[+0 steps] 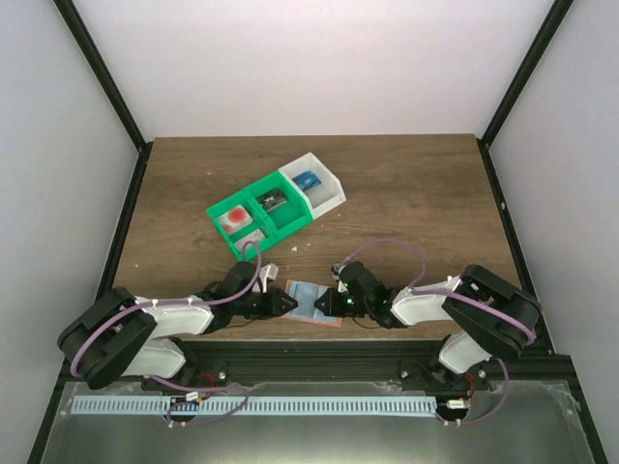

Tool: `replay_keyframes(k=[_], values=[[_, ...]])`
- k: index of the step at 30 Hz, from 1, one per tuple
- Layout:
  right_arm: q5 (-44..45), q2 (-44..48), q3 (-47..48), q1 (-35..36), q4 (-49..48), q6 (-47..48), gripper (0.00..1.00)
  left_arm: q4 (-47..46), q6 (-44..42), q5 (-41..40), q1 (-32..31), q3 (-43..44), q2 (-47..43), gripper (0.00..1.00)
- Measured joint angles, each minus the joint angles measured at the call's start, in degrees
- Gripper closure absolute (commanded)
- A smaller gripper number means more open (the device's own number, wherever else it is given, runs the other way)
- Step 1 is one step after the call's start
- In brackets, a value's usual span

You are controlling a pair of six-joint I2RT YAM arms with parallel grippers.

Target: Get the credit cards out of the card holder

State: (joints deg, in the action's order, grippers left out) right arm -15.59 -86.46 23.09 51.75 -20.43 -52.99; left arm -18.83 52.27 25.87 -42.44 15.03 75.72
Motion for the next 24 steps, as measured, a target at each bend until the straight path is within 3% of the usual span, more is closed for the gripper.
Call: replay_keyframes(k=[15, 19, 24], values=[[-0.2, -0.1, 0.0, 0.0, -0.2, 0.0, 0.98, -0.4, 0.0, 0.8, -0.5, 1.0, 1.0, 0.84], [-0.2, -0.1, 0.0, 0.0, -0.2, 0.0, 0.98, -0.4, -0.1, 0.8, -0.7, 1.2, 1.4, 0.99], [-0.2, -0.1, 0.0, 0.0, -0.2, 0.0, 0.97, -0.6, 0.0, 0.8, -1.2, 1.6, 2.0, 1.00]])
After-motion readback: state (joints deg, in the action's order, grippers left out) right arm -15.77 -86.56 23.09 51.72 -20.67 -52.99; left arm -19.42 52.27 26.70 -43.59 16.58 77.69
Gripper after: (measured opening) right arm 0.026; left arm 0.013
